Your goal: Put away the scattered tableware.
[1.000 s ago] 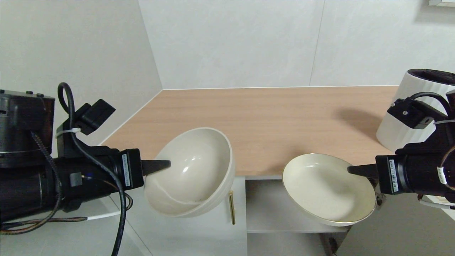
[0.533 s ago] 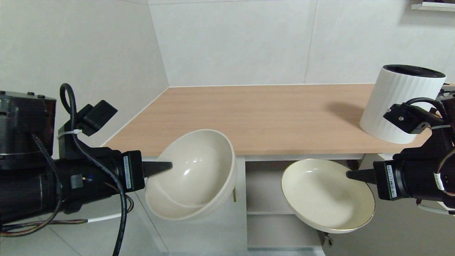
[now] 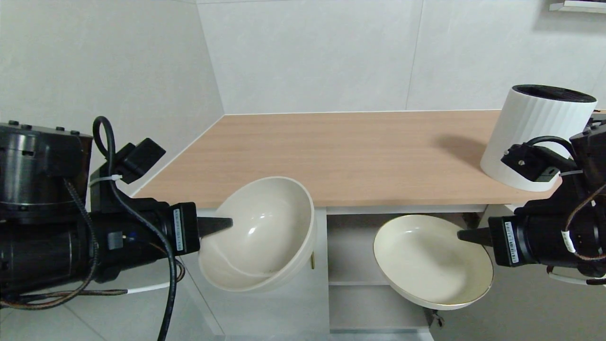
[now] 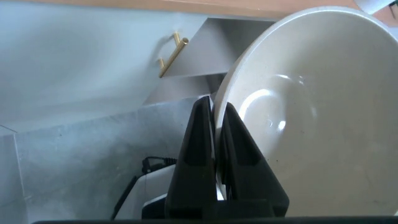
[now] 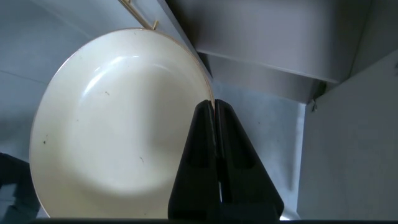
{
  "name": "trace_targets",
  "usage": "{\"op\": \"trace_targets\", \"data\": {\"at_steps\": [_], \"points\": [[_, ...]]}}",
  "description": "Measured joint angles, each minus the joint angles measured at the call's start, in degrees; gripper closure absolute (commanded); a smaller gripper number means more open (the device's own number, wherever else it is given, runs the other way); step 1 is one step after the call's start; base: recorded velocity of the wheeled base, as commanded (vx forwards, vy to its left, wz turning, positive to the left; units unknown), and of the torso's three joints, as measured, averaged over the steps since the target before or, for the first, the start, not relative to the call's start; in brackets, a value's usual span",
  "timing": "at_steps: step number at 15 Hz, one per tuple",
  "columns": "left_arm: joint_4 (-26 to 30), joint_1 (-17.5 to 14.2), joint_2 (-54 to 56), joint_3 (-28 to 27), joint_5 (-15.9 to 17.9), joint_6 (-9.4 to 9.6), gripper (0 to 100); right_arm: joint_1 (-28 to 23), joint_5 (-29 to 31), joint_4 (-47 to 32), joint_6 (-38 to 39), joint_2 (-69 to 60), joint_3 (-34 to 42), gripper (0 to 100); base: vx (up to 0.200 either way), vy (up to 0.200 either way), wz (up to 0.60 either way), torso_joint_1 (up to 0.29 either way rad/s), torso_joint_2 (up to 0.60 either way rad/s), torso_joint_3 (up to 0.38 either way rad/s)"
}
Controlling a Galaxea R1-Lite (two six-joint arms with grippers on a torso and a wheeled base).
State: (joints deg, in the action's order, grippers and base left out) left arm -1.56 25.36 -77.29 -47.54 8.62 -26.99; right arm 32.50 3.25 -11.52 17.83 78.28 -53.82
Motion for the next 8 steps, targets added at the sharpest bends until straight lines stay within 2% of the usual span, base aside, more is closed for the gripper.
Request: {"op": "trace_targets", "data": {"at_steps": [3,8], "points": [[-0.02,0.18,-0.29,0.00,0.00,-0.05,100,-0.26,0.00,0.57,0.00,0.59,0.10,100,0.000,0.000,0.00,-0.067,0.18,0.099],[0.01,0.22,-0.66,0.00,0.00,-0.05,100,-0.34,0.00,0.90,0.00,1.16,0.38,100,0.000,0.000,0.00,-0.165,0.44,0.267]]}}
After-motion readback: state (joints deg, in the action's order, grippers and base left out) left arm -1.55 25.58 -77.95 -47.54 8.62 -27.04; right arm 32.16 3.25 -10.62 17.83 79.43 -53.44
